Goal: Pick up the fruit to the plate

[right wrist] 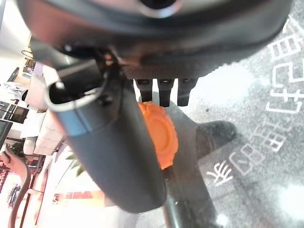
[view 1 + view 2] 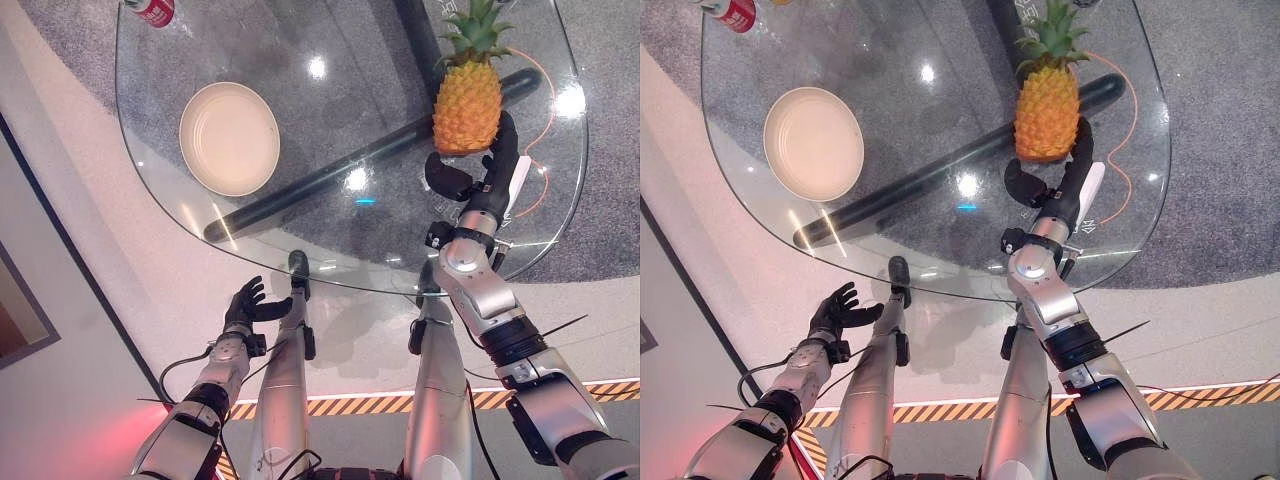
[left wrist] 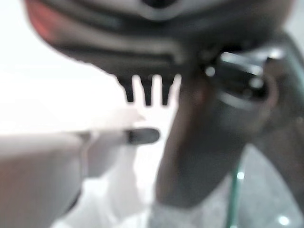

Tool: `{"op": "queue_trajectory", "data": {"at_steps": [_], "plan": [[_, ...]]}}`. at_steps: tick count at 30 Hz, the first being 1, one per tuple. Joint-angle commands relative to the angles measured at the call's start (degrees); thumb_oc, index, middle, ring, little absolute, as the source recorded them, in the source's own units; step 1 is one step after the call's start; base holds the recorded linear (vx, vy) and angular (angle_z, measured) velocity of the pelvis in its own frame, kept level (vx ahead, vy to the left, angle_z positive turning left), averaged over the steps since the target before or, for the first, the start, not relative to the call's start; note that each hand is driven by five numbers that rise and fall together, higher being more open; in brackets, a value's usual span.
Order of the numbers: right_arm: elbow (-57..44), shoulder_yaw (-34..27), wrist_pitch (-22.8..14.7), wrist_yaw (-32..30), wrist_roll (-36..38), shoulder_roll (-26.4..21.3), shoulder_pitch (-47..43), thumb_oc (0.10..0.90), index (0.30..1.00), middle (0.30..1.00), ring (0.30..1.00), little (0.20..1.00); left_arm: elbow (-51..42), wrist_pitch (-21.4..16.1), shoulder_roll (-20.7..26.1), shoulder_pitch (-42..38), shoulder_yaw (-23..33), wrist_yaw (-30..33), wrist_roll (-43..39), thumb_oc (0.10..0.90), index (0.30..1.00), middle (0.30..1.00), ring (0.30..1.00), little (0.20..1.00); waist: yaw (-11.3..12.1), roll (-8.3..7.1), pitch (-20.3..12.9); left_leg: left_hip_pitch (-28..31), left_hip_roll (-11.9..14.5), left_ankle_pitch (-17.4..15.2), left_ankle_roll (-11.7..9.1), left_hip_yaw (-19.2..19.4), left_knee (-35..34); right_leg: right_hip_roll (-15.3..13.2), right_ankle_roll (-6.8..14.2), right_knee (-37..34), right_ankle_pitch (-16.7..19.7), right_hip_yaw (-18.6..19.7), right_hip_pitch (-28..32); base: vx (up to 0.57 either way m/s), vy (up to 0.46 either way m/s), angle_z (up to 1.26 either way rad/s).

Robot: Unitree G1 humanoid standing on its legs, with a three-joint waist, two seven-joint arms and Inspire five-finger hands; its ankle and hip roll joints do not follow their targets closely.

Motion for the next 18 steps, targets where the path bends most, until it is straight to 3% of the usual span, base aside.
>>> {"op": "queue_trajectory", "data": {"at_steps": [1,18], "plan": [[-7.82,-0.63,-2.89,0.18,-2.8,-0.71,-1.62,0.8,0.9,0.9,0.9,0.9,0.56,-0.7,0.82,4.47,-0.98,1.41,0.41,0.8,0.9,0.9,0.9,0.9,0.37,0.57,-0.7,-2.1,-2.27,-4.03,1.52,0.34,6.21,3.17,-3.72,-4.22,6.86,-4.19,0.14,0.0,0.0,0.0],[-8.17,-2.84,-3.22,-2.96,-3.05,-2.57,-4.24,0.8,0.9,0.9,0.9,0.9,0.41,-0.18,0.78,4.68,-1.4,1.21,0.08,0.8,0.9,0.9,0.9,0.9,0.64,0.81,-0.7,-2.21,-2.29,-4.29,1.64,0.27,6.67,2.97,-3.59,-3.97,7.0,-4.23,-0.09,0.0,0.0,0.0]]}}
